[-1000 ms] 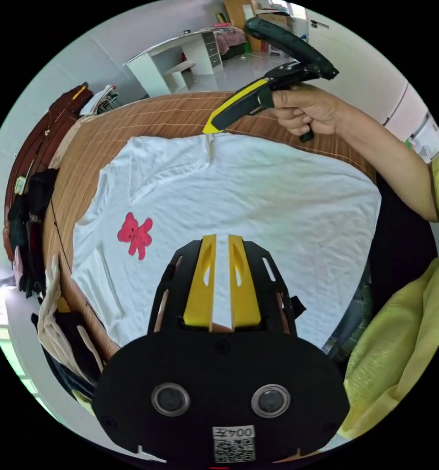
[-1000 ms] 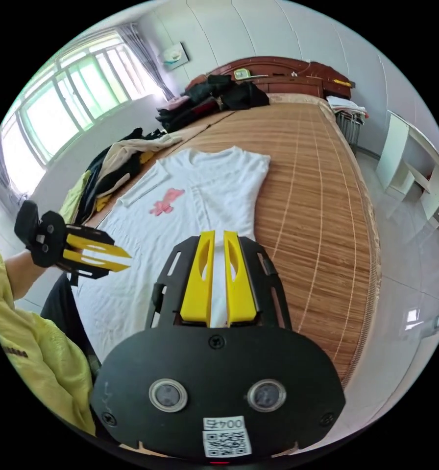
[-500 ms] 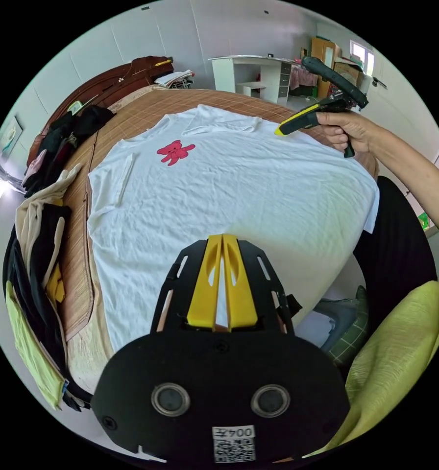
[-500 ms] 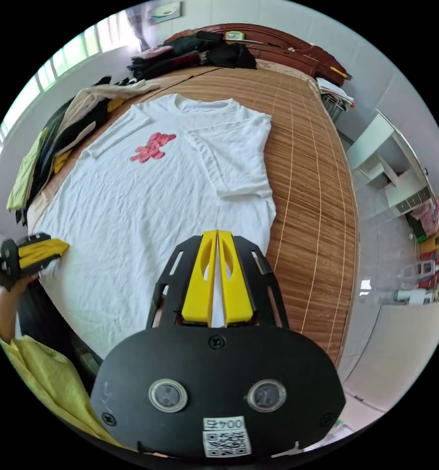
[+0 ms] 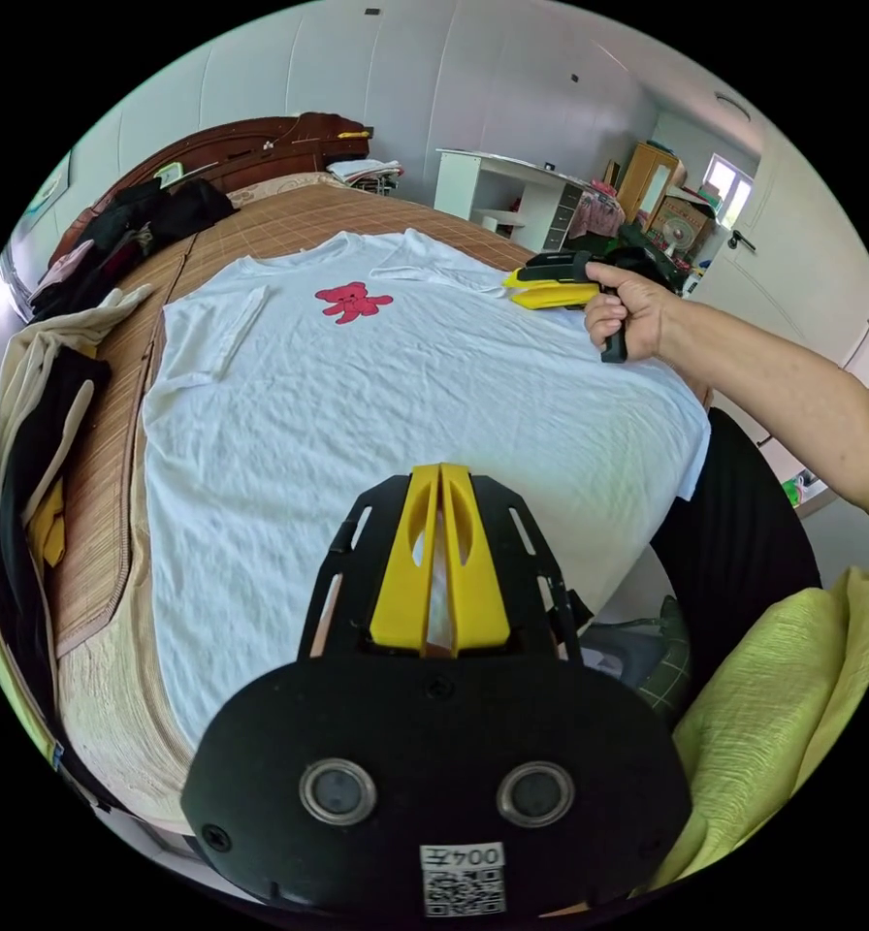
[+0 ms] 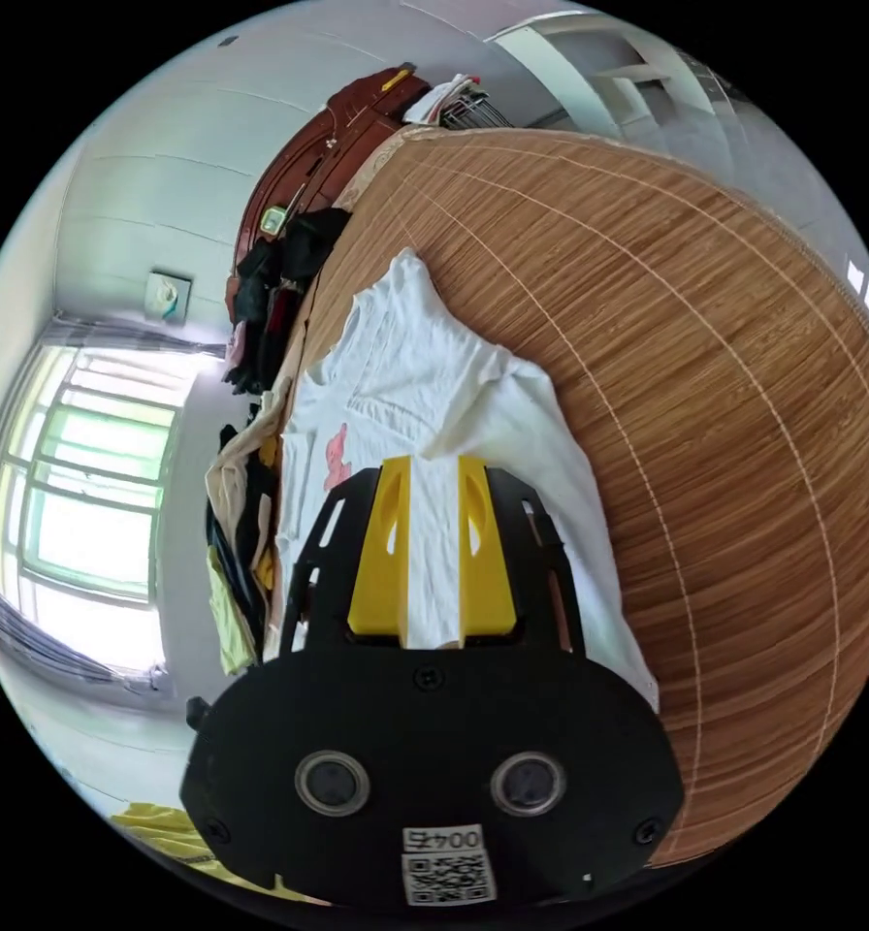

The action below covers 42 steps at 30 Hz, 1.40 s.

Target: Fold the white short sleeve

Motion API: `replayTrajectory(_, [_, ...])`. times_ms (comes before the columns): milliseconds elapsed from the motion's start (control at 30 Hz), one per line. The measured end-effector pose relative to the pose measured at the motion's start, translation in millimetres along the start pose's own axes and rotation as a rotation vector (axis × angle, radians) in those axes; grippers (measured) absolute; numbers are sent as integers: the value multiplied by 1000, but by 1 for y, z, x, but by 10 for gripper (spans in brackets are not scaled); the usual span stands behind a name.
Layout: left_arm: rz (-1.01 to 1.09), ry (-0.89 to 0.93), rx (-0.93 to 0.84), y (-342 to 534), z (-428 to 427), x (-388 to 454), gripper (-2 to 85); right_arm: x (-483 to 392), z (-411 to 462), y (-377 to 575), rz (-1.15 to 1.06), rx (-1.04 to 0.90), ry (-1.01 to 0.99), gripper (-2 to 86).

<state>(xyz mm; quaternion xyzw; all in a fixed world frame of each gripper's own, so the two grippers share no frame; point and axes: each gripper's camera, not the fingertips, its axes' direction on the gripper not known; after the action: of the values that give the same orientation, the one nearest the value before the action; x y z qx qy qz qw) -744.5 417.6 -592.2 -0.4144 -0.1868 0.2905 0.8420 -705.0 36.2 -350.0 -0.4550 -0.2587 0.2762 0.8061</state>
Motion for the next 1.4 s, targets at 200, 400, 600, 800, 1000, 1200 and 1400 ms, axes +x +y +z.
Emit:
replayTrajectory(200, [-9,19,0,2,-25,-7,5,-1,5,-1,76,12,-59,68])
replayTrajectory(400, [-2,4,2,4,-45,-5,5,-42,-13,-8,17,39,-52,27])
replayTrajectory(600, [2,-8,2,8,-61,-2,4,-53,0,-7,74,-112,116,23])
replayTrajectory(800, [12,-30,4,11,-72,3,5,-137,-18,-5,-272,22,278,35])
replayTrajectory(1000, [4,-14,2,14,-79,3,4,-230,48,0,-792,-56,597,39])
replayTrajectory(1200, [4,-15,1,17,-82,6,5,-263,94,-8,-976,-139,768,56])
replayTrajectory(1400, [0,-4,0,20,-82,9,5,-272,93,-26,-937,-169,763,38])
